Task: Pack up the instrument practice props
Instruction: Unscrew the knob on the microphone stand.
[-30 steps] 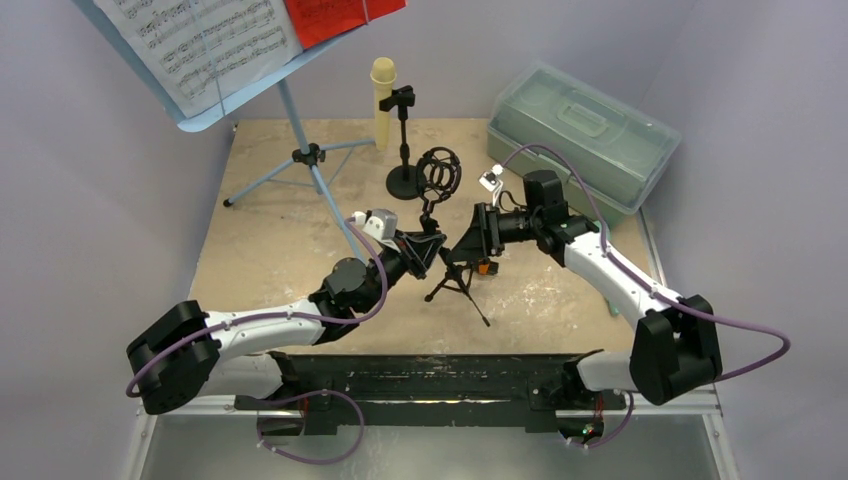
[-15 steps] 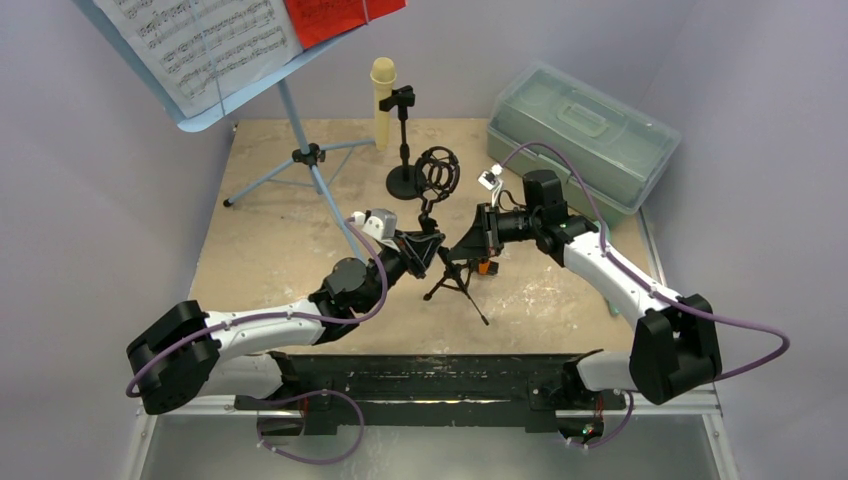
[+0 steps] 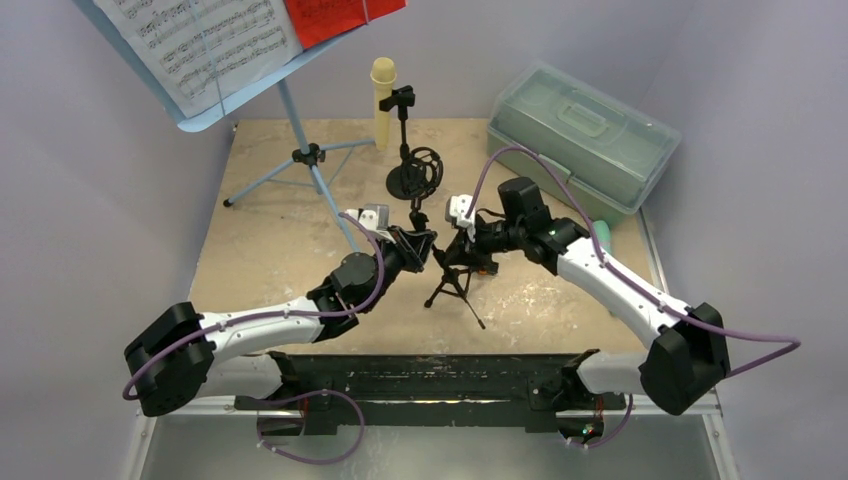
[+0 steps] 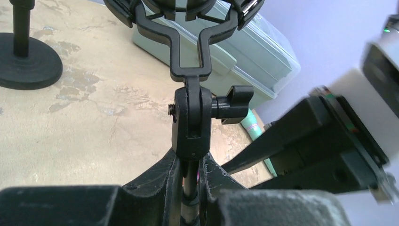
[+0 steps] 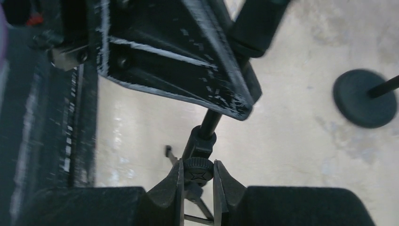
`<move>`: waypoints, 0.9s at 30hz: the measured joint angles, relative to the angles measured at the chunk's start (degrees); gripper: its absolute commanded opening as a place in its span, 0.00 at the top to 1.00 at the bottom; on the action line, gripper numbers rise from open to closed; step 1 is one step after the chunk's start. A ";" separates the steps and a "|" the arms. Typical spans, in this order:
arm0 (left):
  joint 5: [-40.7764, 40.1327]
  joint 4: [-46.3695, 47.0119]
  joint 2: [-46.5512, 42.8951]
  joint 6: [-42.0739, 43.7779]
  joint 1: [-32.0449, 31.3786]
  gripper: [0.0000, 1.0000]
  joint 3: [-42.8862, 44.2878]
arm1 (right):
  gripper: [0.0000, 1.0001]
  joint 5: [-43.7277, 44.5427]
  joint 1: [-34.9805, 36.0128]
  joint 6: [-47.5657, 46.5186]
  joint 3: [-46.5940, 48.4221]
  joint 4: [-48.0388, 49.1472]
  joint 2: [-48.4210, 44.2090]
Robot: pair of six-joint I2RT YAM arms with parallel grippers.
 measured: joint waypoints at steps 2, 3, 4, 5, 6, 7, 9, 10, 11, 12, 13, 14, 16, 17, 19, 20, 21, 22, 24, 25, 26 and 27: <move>-0.48 -0.72 -0.02 -0.85 0.00 1.00 0.28 | 1.00 3.65 1.92 -5.97 -0.59 -0.04 -1.62; -0.74 -1.25 -0.02 -1.05 0.00 1.00 0.50 | 1.00 5.07 2.64 -7.98 -0.61 -0.17 -1.99; -0.92 -1.55 -0.02 -1.22 0.02 1.00 0.61 | 1.00 6.51 3.37 -10.08 -0.61 -0.33 -2.25; -0.98 -1.60 -0.02 -1.44 0.11 1.00 0.61 | 1.00 7.34 3.80 -11.69 -0.59 -0.50 -2.34; -0.98 -1.60 0.00 -1.49 0.15 1.00 0.61 | 0.97 7.58 3.98 -12.68 -0.52 -0.68 -2.36; -0.92 -1.49 0.11 -1.51 0.17 1.00 0.61 | 0.87 7.78 4.09 -13.66 -0.42 -0.94 -2.36; -0.57 -1.20 0.46 -1.36 0.17 1.00 0.72 | 0.55 7.80 4.11 -14.60 -0.24 -1.51 -2.36; -0.33 -1.07 0.66 -1.29 0.22 1.00 0.81 | 0.41 7.80 4.11 -14.64 0.00 -1.99 -2.32; -0.02 -0.68 0.87 -1.01 0.22 1.00 0.83 | 0.33 8.07 4.11 -14.25 0.42 -2.80 -2.14; 0.33 -0.42 0.98 -0.94 0.20 1.00 0.83 | 0.27 8.48 3.98 -13.62 0.94 -3.76 -1.88; 0.81 -0.24 1.09 -0.96 0.17 1.00 0.83 | 0.21 8.22 3.39 -12.94 1.77 -5.03 -1.40; 1.29 0.07 1.11 -0.90 0.13 1.00 0.81 | 0.18 7.37 2.49 -12.33 2.71 -6.36 -0.92; 1.86 0.46 1.11 -0.46 0.13 1.00 0.81 | 0.12 3.76 -0.17 -11.02 4.20 -8.59 -0.22; 2.12 0.59 1.11 -0.28 0.13 1.00 0.81 | 0.10 1.40 -2.16 -10.23 4.66 -9.51 -0.13; 2.69 1.14 1.11 0.44 0.13 1.00 0.79 | 0.06 -3.37 -6.21 -8.92 5.01 -11.26 -0.39; 3.02 1.44 1.11 0.76 0.13 1.00 0.79 | 0.05 -4.76 -7.69 -8.37 5.01 -11.98 -0.61; 3.34 1.79 1.11 1.09 0.13 1.00 0.79 | 0.04 -6.43 -9.09 -7.52 4.87 -12.46 -0.92; 3.67 2.08 1.16 1.51 0.15 1.00 0.79 | 0.03 -8.02 -9.73 -6.78 4.52 -12.44 -1.29; 4.63 3.04 1.51 2.32 0.13 1.00 0.76 | 0.03 -11.41 -9.73 -5.66 2.91 -12.11 -2.36; 5.14 3.65 1.79 2.54 0.13 1.00 0.72 | 0.03 -12.81 -9.70 -5.33 1.92 -11.82 -2.73; 5.55 4.31 2.14 2.62 0.13 1.00 0.63 | 0.03 -14.47 -9.53 -4.79 0.44 -11.04 -3.06; 5.97 4.96 2.47 2.64 0.13 1.00 0.50 | 0.03 -15.85 -9.38 -3.96 -1.18 -9.97 -3.15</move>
